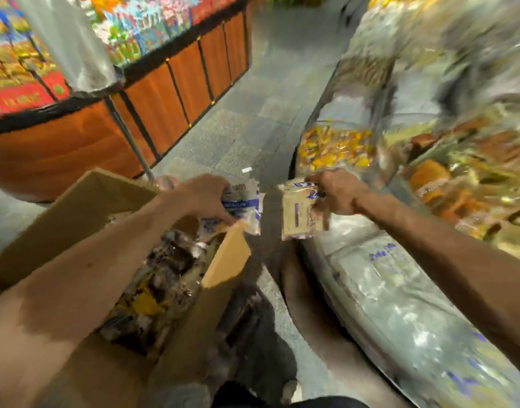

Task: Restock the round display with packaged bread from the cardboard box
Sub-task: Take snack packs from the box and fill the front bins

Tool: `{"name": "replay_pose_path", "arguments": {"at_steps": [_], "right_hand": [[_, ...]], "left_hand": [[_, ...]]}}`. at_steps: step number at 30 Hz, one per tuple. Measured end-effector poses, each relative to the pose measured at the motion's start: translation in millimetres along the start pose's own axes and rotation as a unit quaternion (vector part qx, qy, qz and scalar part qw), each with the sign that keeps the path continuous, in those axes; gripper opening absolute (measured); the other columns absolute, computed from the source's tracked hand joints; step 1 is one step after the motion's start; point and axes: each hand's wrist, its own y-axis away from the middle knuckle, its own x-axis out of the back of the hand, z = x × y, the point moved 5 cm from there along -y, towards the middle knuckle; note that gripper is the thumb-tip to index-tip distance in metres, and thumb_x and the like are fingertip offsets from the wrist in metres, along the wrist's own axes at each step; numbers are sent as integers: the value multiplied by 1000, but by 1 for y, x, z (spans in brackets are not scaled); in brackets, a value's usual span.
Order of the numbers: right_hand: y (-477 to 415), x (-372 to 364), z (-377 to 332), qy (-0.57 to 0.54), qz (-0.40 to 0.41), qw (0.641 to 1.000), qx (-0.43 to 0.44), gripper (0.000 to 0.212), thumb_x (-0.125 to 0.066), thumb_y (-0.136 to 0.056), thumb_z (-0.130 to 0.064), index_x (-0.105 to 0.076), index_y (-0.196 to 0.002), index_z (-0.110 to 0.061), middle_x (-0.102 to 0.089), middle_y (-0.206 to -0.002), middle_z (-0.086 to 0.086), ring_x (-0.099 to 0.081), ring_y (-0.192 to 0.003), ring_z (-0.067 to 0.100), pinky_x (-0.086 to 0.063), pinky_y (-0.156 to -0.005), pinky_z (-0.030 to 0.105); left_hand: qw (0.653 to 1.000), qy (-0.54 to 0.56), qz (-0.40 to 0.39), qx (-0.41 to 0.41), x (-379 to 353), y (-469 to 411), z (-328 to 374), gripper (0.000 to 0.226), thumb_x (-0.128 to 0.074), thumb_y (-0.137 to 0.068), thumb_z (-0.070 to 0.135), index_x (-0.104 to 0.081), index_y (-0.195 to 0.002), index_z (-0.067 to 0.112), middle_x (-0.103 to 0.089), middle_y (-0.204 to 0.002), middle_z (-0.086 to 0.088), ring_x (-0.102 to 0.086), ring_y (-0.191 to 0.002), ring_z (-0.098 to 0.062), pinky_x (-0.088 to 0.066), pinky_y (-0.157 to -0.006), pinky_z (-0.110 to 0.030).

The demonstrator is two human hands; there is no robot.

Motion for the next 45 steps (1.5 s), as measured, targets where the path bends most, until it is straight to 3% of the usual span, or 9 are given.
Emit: {"name": "replay_pose_path", "arguments": {"at_steps": [7,16,19,22,26,29,35,38,45], "right_hand": [[127,29,166,-100,16,967,-234,34,-85,-75,-37,-63,-90,-16,-68,-89,2,-61,-77,21,-42,-61,28],[280,-6,239,-436,109,812,-372,27,-79,-81,-7,-59,-67,-18,-63,-49,-18,-60,-46,-8,-44,-48,10],[306,-25,252,-466,157,757,-430,19,-81,-78,-7,-63,-79,-5,-72,-68,2,-69,-60,7,-54,-58,24],[317,-38,260,-502,167,705,-472,45,-87,-73,-23,-66,-98,7,-73,-93,22,-71,-87,39,-58,-85,53],[322,-45,258,-555,208,646,-482,37,-85,-77,-20,-64,-97,3,-72,-92,19,-71,-83,37,-55,-89,57],[321,-47,246,-597,177,637,-455,38,-81,-79,-24,-66,-97,5,-73,-90,19,-72,-85,38,-56,-90,55],[335,-51,244,-622,173,623,-441,34,-74,-86,-31,-63,-97,-1,-74,-89,19,-72,-84,35,-60,-79,40],[342,-56,251,-614,186,624,-446,58,-75,-80,-46,-67,-102,6,-73,-93,21,-71,-83,36,-60,-83,47],[381,-66,284,-629,200,596,-458,50,-76,-82,-42,-62,-104,1,-70,-84,9,-65,-73,22,-56,-66,33]], "left_hand": [[975,85,-47,-198,16,-59,195,50,-90,-60,55,-52,-68,23,-53,-64,9,-56,-66,-13,-37,-60,-27],[913,241,-184,-275,-33,-88,362,32,-88,-70,30,-66,-90,19,-75,-81,8,-70,-70,-1,-54,-72,-27],[891,253,-236,-293,-43,-100,390,57,-91,-57,44,-67,-102,17,-77,-95,0,-73,-87,-12,-58,-87,-35],[870,255,-282,-315,-47,-108,413,85,-91,-46,54,-65,-114,11,-76,-103,-4,-73,-96,-18,-56,-95,-43],[842,254,-331,-344,-58,-108,443,83,-93,-44,50,-64,-112,14,-76,-106,-4,-72,-101,-21,-54,-98,-45],[836,221,-344,-366,-64,-99,455,92,-92,-38,62,-62,-112,17,-75,-107,-4,-72,-100,-20,-56,-92,-42],[823,155,-347,-422,-77,-79,479,57,-89,-64,37,-61,-111,20,-75,-99,7,-72,-88,-8,-56,-77,-27],[826,151,-345,-419,-83,-71,491,54,-89,-66,36,-62,-111,22,-74,-100,9,-72,-87,-6,-54,-74,-24],[855,178,-305,-380,-92,-58,523,76,-80,-62,64,-63,-122,21,-69,-120,3,-67,-105,-14,-54,-94,-40]]}}
